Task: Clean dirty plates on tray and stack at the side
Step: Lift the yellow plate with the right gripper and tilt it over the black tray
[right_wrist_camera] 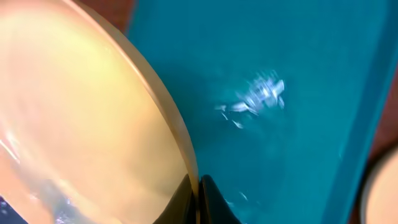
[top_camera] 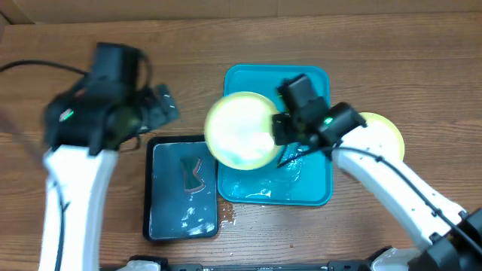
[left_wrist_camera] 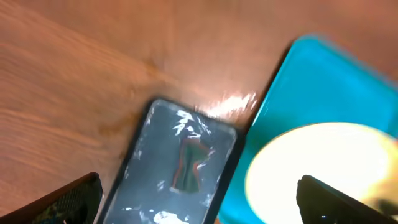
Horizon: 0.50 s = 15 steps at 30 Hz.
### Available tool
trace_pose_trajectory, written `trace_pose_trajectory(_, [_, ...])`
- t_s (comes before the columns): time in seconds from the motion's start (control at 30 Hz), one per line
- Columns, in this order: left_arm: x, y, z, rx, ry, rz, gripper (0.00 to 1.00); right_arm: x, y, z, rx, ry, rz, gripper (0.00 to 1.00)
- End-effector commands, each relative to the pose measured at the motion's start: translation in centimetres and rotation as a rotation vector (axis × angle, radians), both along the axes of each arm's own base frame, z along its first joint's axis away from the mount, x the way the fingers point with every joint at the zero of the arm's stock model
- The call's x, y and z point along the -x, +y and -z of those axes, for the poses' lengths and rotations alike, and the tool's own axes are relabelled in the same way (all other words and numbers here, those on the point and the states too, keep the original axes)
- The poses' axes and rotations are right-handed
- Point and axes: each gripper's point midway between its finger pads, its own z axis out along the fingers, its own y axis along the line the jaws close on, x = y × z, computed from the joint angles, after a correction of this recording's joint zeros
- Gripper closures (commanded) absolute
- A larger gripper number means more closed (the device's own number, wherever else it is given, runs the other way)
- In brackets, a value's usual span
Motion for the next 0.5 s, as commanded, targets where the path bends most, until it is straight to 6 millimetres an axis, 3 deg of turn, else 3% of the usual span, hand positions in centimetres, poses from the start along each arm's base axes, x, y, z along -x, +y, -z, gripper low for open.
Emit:
trace_pose_trajectory(0.0, [1.3,1.0,-3.7,0.005,-0.120,-0.018,0.00,0.3,2.9,-2.4,0.054,-0.154,-0.057,0.96])
trace_pose_trajectory(0.13, [3.2,1.4,-5.8,-0.012,-0.200,-0.003,0.00,1.5,6.7,-4.4,0.119,-0.345,-0.091,0.96])
trace_pose_trajectory(0.47, [4.5,1.5,-5.5,-0.034,-0.169,0.029,0.00,5.4,9.6,-7.5,0.243,-0.593,-0.100,0.96])
